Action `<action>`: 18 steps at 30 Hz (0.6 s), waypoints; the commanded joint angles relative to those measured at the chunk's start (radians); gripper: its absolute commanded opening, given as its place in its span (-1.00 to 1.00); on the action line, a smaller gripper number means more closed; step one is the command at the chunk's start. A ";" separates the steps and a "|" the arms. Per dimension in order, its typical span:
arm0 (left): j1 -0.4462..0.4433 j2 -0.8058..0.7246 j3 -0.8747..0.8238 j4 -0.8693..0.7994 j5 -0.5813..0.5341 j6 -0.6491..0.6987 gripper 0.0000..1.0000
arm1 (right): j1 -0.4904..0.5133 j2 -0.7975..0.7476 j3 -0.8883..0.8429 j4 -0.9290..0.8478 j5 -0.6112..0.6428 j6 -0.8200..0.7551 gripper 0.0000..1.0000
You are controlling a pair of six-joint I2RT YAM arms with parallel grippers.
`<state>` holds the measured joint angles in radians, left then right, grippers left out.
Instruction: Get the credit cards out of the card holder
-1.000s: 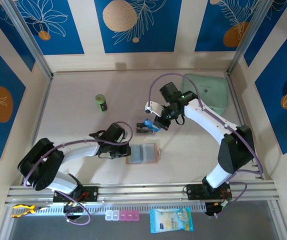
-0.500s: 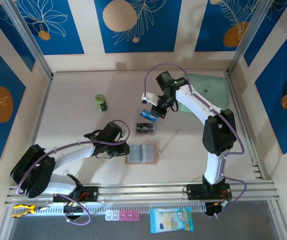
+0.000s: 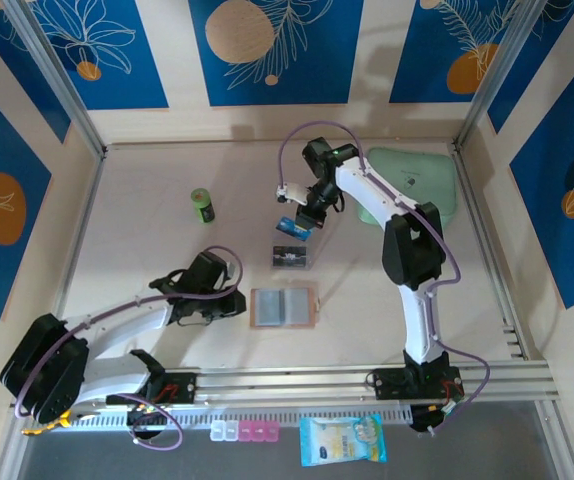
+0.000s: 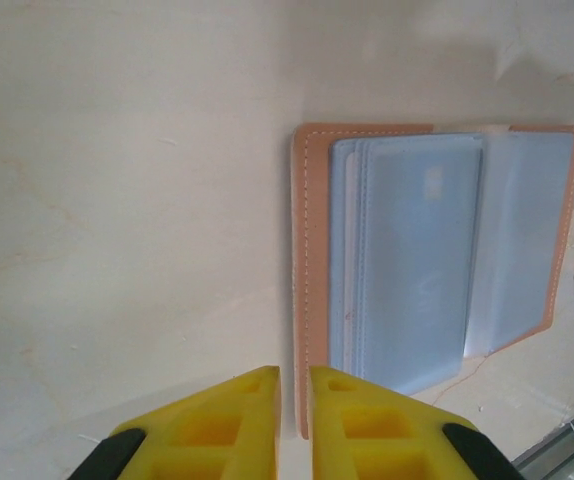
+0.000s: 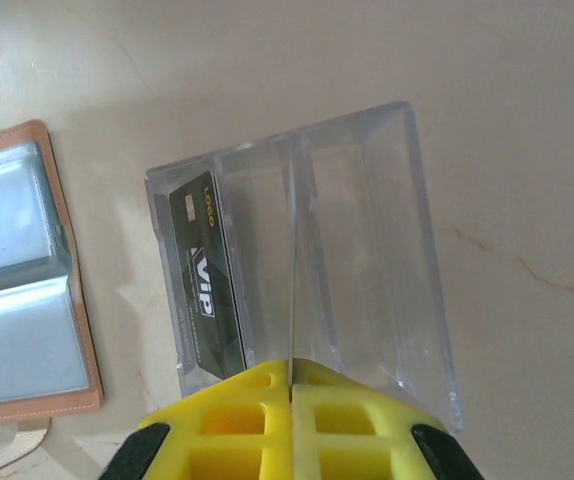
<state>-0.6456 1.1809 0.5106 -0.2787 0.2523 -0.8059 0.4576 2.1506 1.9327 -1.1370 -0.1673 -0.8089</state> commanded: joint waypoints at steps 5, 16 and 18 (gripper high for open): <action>0.026 -0.014 -0.019 -0.027 0.005 -0.003 -0.70 | -0.002 0.057 0.029 -0.069 -0.039 -0.035 -0.79; 0.033 0.001 0.000 -0.029 0.011 0.006 -0.70 | -0.002 -0.032 -0.013 0.122 -0.019 0.082 -0.51; 0.033 -0.001 -0.001 -0.022 0.013 0.005 -0.70 | 0.006 -0.049 -0.040 0.169 -0.009 0.115 -0.61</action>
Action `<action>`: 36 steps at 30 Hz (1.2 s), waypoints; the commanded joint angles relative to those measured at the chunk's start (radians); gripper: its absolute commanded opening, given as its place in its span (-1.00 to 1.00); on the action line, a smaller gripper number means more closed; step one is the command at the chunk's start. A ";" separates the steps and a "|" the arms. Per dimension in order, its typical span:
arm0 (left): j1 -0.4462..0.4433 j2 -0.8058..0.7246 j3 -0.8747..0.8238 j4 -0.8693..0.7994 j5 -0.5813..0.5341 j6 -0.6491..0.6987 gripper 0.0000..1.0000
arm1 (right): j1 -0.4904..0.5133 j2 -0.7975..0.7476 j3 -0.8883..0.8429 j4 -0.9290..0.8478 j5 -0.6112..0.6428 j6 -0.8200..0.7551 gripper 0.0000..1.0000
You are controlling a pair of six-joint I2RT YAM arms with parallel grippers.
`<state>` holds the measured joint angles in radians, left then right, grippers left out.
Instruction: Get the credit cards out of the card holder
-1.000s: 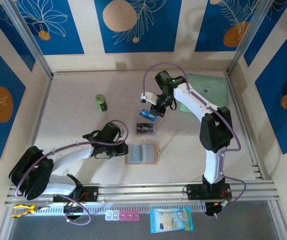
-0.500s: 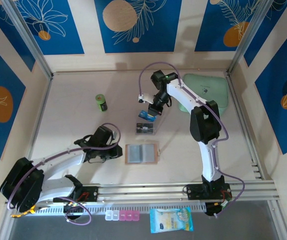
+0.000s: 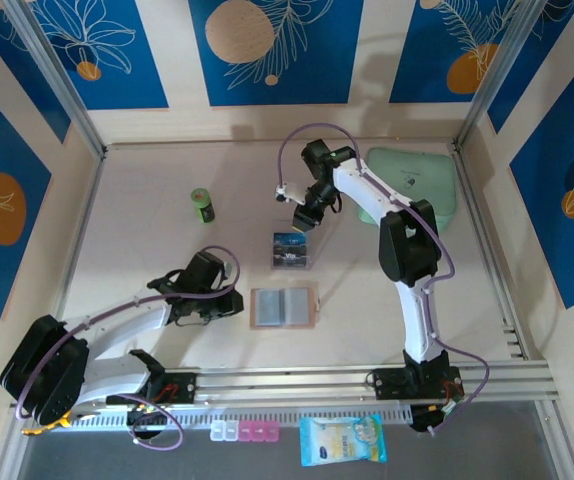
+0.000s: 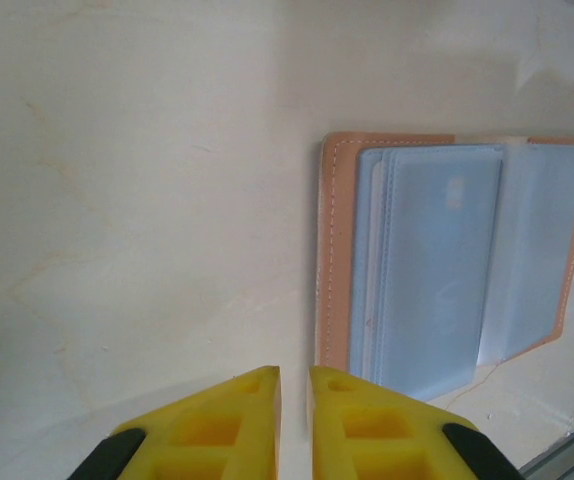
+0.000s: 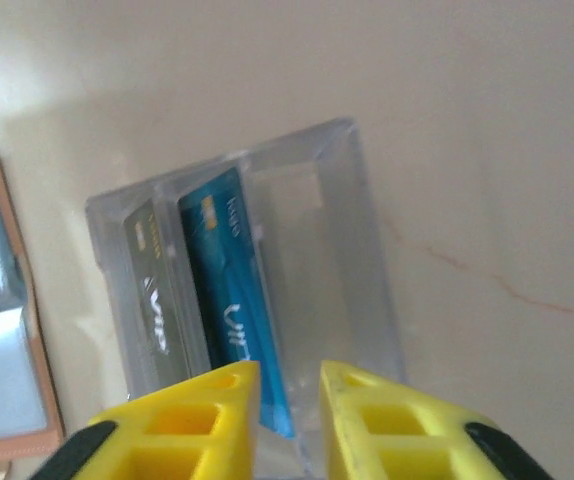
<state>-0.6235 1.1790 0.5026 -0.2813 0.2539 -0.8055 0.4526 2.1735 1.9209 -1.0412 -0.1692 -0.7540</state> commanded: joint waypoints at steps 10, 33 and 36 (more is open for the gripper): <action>0.011 0.043 0.003 0.040 0.046 -0.010 -0.69 | 0.047 -0.159 -0.267 0.369 0.022 0.323 -0.98; 0.009 0.071 0.023 0.075 0.081 -0.014 -0.69 | 0.086 -0.329 -0.493 0.532 0.121 0.586 -0.85; 0.008 0.101 0.034 0.099 0.093 -0.015 -0.69 | 0.102 -0.382 -0.555 0.560 0.105 0.724 -0.81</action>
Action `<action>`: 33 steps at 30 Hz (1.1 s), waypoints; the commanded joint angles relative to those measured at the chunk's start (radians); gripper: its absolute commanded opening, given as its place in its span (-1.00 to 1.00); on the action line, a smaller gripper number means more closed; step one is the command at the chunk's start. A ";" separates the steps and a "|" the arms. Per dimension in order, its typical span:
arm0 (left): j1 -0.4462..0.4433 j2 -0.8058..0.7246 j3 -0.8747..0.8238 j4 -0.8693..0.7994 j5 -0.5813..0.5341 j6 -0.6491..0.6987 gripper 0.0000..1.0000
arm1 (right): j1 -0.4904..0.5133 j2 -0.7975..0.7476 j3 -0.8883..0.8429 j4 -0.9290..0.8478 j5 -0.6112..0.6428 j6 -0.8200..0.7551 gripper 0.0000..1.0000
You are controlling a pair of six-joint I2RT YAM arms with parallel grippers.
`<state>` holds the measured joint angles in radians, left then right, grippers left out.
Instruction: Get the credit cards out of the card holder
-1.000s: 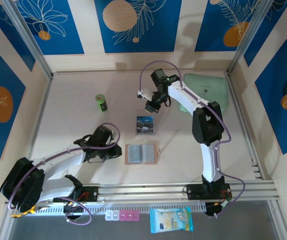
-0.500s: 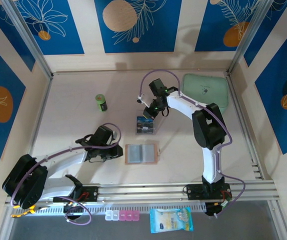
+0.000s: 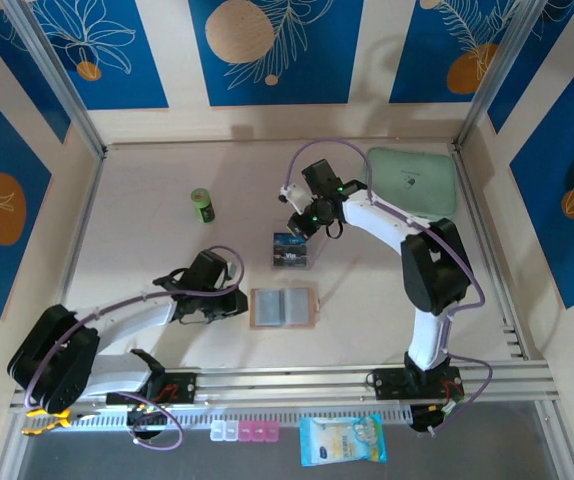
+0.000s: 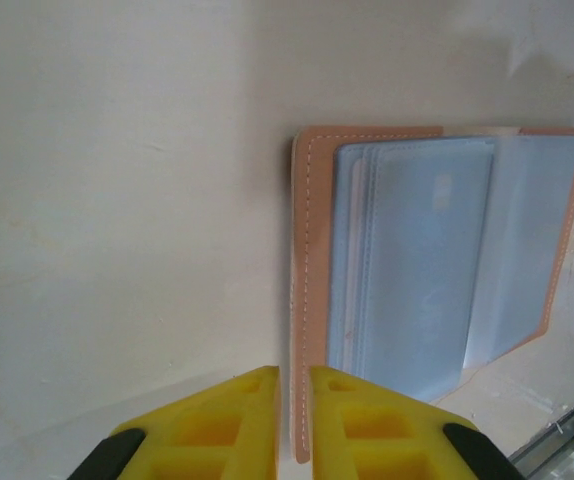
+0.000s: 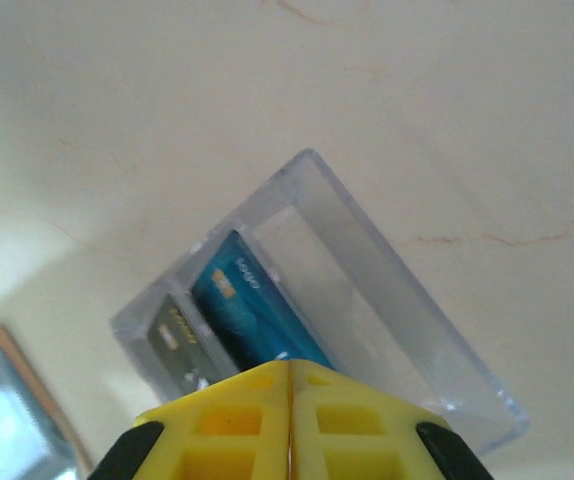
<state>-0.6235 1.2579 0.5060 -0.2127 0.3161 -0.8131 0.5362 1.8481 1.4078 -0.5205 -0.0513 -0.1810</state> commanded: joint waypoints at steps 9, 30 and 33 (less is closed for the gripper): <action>-0.010 0.065 0.027 0.065 0.043 -0.016 -0.72 | 0.137 -0.229 -0.259 0.167 -0.014 0.516 -0.80; -0.049 0.098 -0.031 0.120 0.060 -0.047 -0.77 | 0.326 -0.316 -0.475 0.176 -0.045 0.917 -0.80; -0.052 0.097 -0.039 0.119 0.055 -0.051 -0.77 | 0.334 -0.282 -0.466 0.159 -0.071 0.938 -0.75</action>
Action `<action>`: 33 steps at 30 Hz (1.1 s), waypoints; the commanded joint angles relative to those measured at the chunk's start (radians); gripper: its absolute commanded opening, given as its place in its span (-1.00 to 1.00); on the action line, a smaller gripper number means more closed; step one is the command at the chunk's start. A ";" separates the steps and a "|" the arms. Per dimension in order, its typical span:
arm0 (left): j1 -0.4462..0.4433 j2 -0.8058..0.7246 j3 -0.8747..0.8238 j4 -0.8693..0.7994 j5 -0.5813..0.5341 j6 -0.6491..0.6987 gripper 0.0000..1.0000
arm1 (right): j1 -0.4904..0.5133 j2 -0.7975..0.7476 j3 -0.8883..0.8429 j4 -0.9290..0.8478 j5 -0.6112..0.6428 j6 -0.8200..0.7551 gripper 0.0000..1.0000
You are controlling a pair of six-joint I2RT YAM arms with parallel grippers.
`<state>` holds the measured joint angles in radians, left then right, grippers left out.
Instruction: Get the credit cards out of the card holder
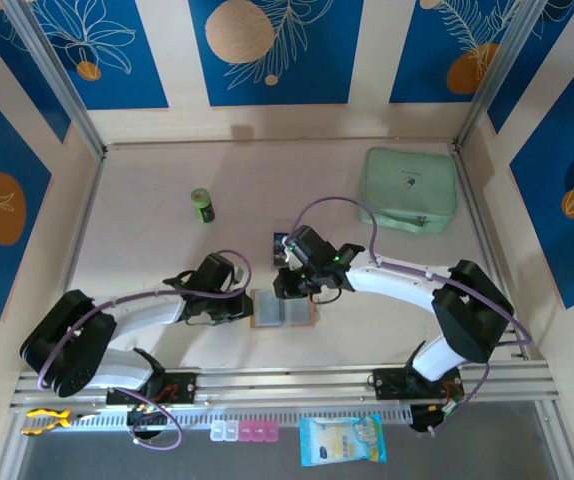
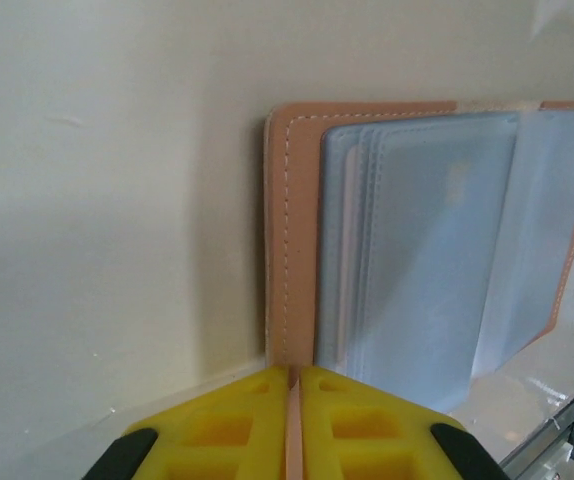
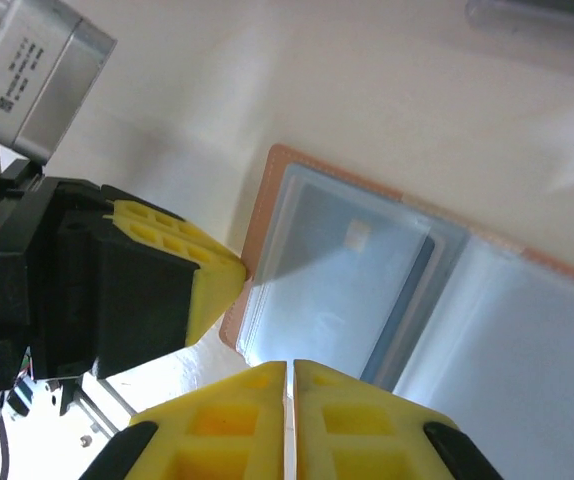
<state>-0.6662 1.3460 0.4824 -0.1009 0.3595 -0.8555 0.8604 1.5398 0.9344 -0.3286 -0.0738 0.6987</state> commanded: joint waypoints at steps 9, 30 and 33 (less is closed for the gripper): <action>-0.015 0.015 -0.024 0.027 0.010 -0.019 -0.78 | 0.037 0.094 0.004 0.039 -0.104 0.115 -0.38; -0.024 0.015 -0.016 0.014 -0.013 -0.014 -0.79 | 0.049 0.194 0.058 -0.015 -0.041 0.160 -0.31; -0.024 0.021 -0.005 0.004 -0.013 -0.008 -0.80 | 0.049 0.196 0.061 -0.043 -0.012 0.163 -0.32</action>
<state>-0.6796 1.3502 0.4690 -0.0826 0.3576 -0.8658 0.9035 1.7229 0.9707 -0.3176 -0.1158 0.8471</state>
